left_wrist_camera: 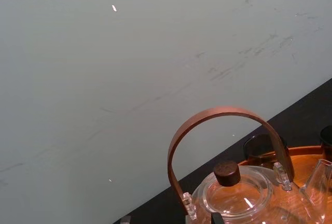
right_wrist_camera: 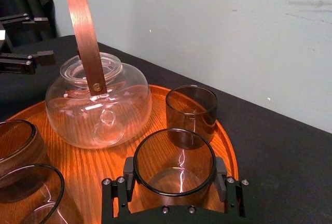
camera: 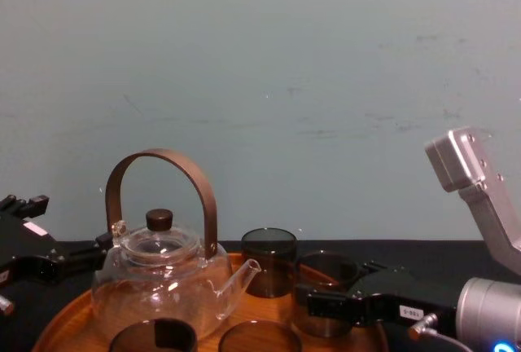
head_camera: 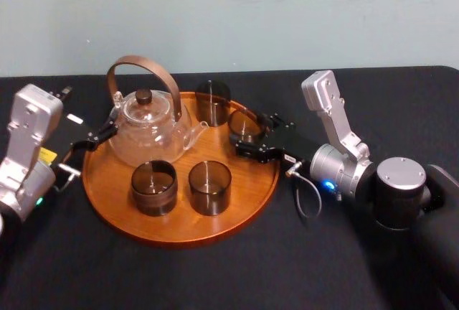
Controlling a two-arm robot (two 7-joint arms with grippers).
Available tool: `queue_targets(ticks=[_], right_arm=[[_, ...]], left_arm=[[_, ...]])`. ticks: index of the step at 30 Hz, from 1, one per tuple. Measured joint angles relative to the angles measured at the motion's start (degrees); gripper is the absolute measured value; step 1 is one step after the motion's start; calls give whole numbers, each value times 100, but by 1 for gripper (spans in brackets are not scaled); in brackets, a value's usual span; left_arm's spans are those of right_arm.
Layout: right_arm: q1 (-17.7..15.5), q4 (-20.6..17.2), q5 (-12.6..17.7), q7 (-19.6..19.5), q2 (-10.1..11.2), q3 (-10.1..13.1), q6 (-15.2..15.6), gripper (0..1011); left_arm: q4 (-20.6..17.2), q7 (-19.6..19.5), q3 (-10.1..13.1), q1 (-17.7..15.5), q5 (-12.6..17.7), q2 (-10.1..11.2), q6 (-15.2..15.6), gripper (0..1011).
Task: Pick up the glass from the table and place it on the tray.
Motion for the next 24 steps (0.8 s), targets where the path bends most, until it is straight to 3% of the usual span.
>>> queue_targets(ticks=[4, 9, 24], right_arm=[[0, -2, 6, 0, 1, 0, 0, 908], [-1, -6, 13, 1, 3, 3, -1, 1002], [-62, -90, 78, 55, 43, 49, -23, 1002]], left_arm=[[0, 0, 0, 0, 0, 0, 0, 1002], [0, 0, 0, 0, 0, 0, 0, 1001], [0, 0, 0, 0, 0, 0, 0, 1001]])
